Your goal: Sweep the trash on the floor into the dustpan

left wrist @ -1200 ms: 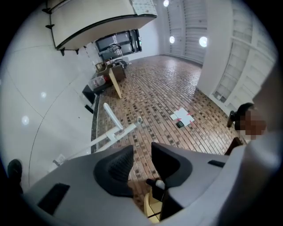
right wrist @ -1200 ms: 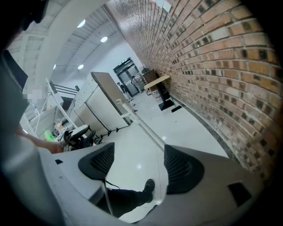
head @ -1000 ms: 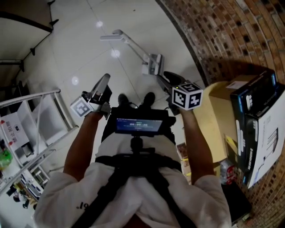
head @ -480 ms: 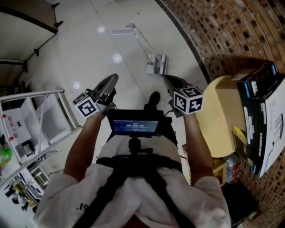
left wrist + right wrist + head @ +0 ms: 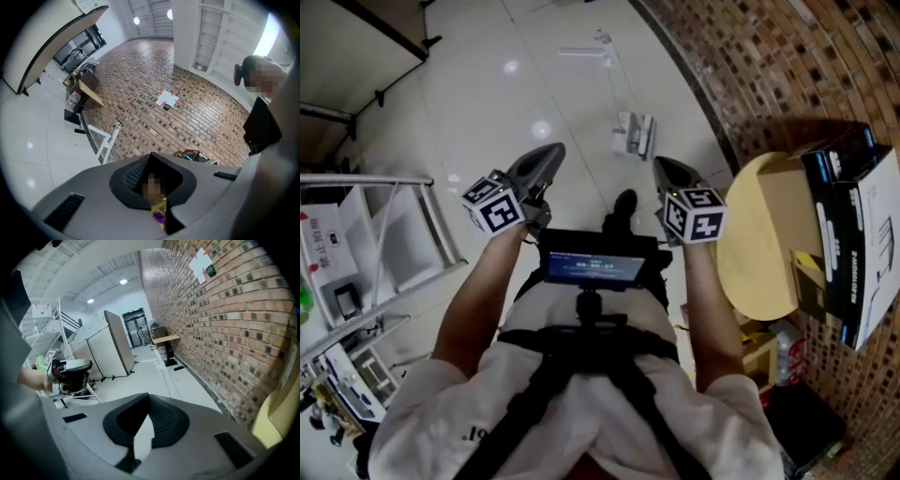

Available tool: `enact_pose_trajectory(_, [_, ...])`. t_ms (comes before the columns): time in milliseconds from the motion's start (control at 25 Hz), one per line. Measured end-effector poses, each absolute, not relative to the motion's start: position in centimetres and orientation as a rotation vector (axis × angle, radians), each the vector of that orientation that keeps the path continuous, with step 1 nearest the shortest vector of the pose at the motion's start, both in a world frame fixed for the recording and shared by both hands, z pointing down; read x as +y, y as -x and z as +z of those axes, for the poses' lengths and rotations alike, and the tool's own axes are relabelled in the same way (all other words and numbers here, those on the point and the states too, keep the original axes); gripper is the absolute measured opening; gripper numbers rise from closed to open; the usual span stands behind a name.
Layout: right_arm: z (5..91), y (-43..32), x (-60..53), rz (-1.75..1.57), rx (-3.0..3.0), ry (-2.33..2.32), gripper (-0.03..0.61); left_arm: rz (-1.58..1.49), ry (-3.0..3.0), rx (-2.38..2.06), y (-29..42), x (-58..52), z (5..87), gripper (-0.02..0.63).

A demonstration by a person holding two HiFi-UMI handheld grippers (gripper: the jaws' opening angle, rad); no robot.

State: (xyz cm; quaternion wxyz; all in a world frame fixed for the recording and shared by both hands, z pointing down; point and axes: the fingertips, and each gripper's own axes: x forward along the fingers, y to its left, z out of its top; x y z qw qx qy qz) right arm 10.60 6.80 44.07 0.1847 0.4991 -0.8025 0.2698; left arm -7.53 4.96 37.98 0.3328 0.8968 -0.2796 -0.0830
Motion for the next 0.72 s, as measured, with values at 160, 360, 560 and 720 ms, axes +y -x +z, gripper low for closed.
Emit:
enact_pose_trajectory(160, [43.3, -10.9, 7.2, 0.723, -2.245, -1.47, 0.0, -0.162, -2.397, -0.723, 6.9, 5.3, 37.7, 0.0])
enact_pose_trajectory(360, [41.9, -11.0, 7.2, 0.669, -2.235, -1.54, 0.0, -0.052, -2.489, -0.733, 6.1, 5.7, 36.9, 0.0])
enact_pose_trajectory(560, [41.7, -9.4, 8.4, 0.668, -2.229, -1.519, 0.0, -0.03, -2.533, -0.701, 6.3, 6.9, 36.0, 0.0])
enact_pose_trajectory(720, [40.7, -8.6, 9.5, 0.644, -2.219, -1.559, 0.0, -0.011, -2.535, -0.682, 6.7, 8.0, 36.0, 0.0])
